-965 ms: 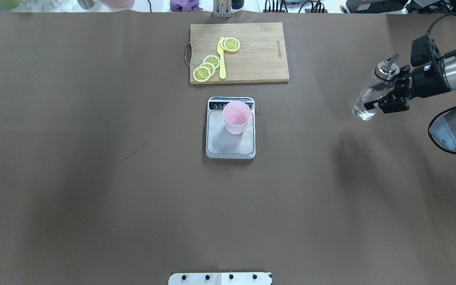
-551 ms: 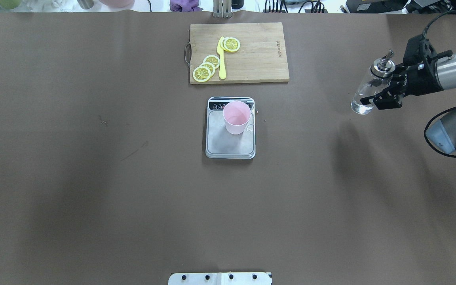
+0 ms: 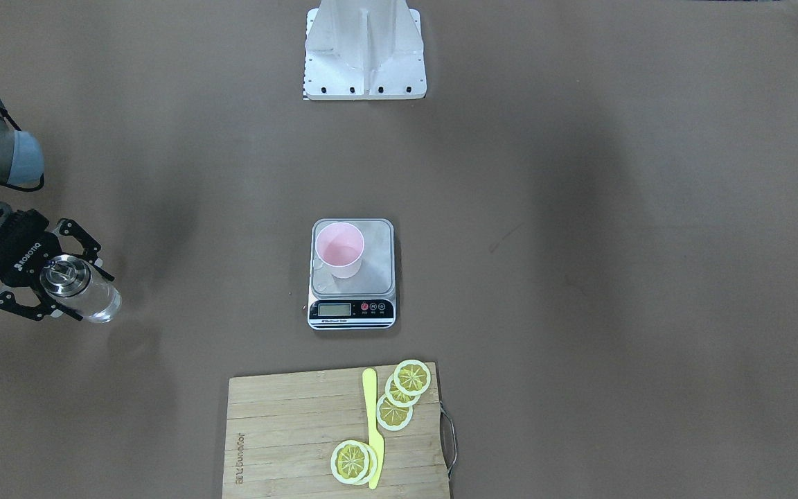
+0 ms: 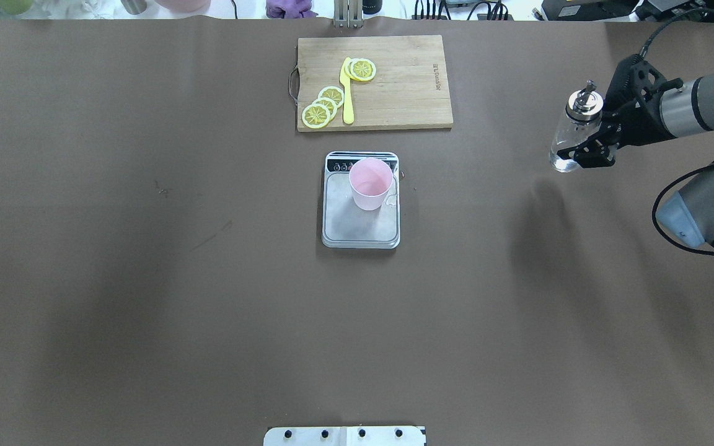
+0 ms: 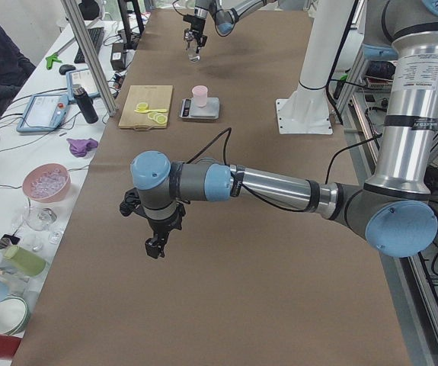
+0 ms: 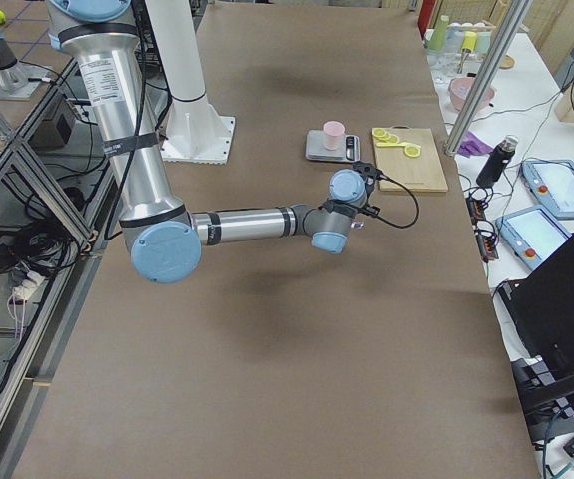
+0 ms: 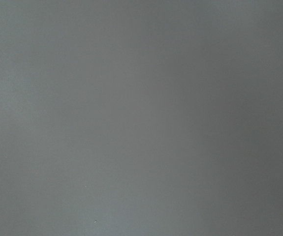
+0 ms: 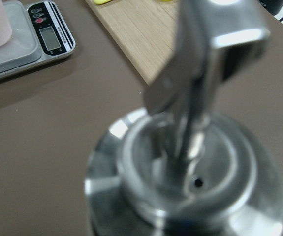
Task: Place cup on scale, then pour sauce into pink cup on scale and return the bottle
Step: 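Lift the glass dispenser bottle with the right gripper, then carry the bottle with the right gripper over the pink cup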
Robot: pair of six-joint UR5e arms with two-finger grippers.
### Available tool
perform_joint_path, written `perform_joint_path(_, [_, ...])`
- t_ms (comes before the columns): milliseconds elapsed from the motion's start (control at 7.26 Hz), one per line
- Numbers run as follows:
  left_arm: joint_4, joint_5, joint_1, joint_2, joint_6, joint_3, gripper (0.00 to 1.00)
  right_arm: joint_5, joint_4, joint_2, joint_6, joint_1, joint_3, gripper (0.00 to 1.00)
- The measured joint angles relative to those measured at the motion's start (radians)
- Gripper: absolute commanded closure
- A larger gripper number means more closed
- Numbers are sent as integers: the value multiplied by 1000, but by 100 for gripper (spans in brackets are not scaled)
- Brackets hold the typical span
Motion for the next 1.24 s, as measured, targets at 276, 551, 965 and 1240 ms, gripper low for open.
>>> perform_joint_path(276, [0,0,0,1,0,3,2,-128,-297,-26,-50,-75,210,100])
perform_joint_path(551, [0,1,0,2,0,6,2,-304,-667,-23,-92,-180,424,100])
perform_joint_path(965, [1,1,0,2,0,8,2,-524,-1179,139,-102,-324,551,100])
perform_joint_path(1240, [2,1,0,3,0,9,2,-624,-1389,241,-95,-397,546,100])
